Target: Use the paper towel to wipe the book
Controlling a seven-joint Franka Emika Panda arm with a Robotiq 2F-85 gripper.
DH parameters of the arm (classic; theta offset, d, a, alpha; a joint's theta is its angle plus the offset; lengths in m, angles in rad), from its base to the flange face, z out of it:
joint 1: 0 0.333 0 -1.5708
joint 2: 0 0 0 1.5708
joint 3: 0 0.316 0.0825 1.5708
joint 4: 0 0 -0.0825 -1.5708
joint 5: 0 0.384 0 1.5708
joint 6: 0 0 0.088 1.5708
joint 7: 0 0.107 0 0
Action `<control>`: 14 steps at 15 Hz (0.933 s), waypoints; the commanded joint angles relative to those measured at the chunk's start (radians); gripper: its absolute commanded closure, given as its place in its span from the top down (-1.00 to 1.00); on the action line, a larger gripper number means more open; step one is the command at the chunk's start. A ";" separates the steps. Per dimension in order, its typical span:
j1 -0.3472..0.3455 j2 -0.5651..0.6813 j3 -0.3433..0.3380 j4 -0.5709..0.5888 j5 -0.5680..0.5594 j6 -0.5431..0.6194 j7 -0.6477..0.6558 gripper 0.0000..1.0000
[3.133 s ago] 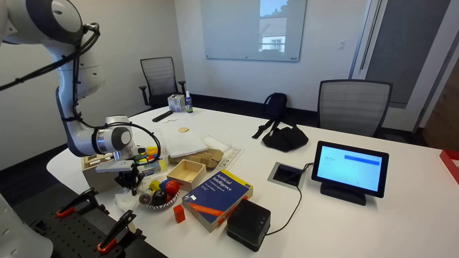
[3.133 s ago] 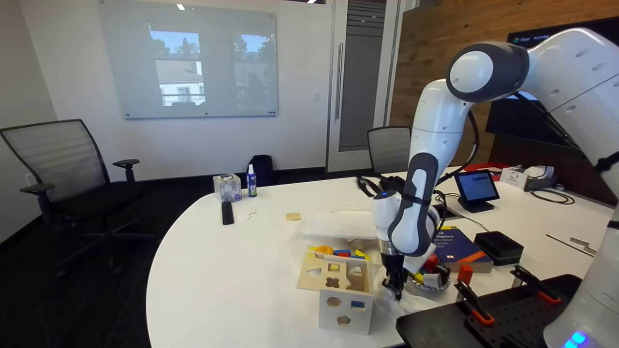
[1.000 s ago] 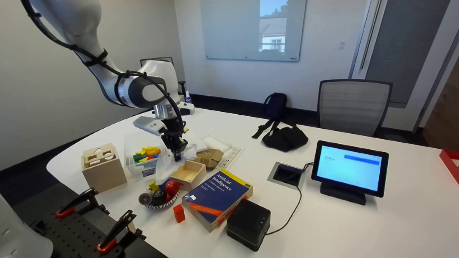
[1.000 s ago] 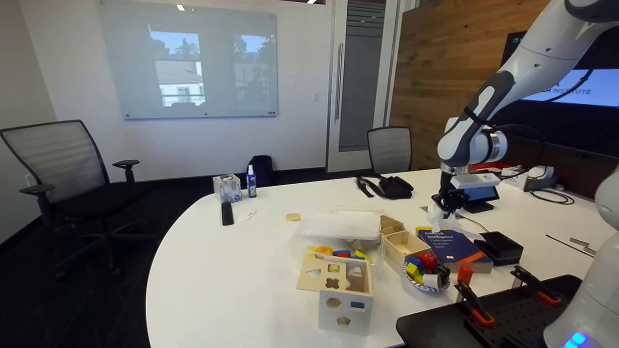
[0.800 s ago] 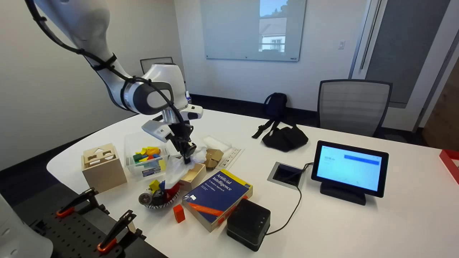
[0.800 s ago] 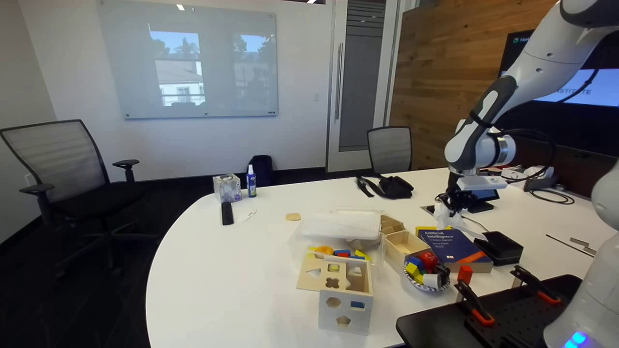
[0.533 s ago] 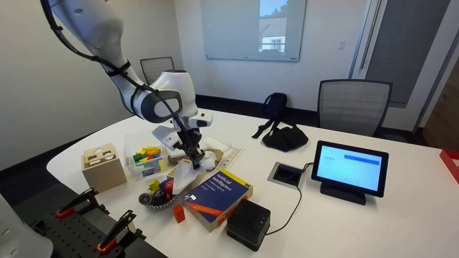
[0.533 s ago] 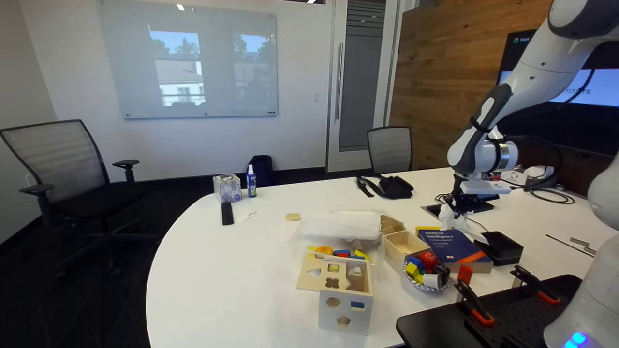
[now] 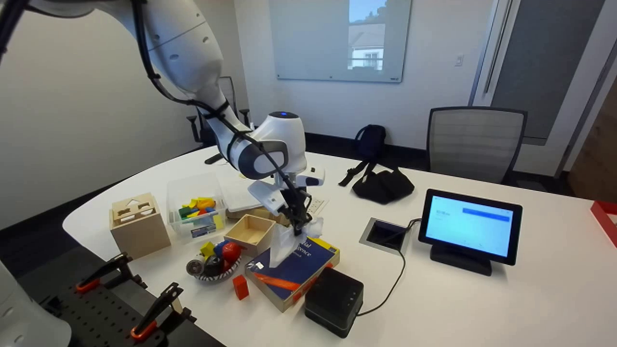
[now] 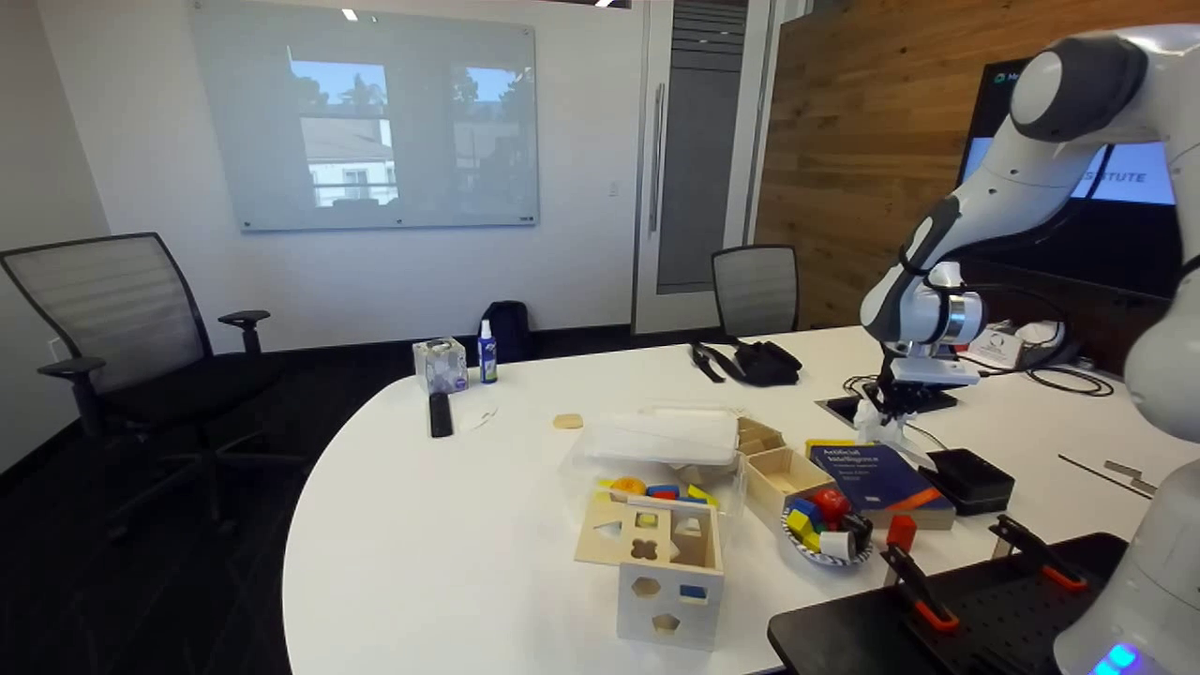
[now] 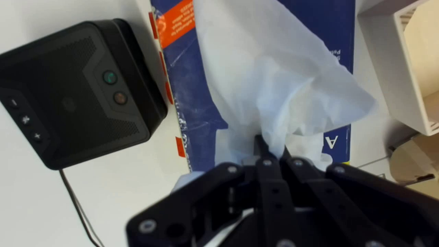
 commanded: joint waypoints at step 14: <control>-0.007 0.422 0.052 0.547 0.002 -0.276 -0.028 -0.98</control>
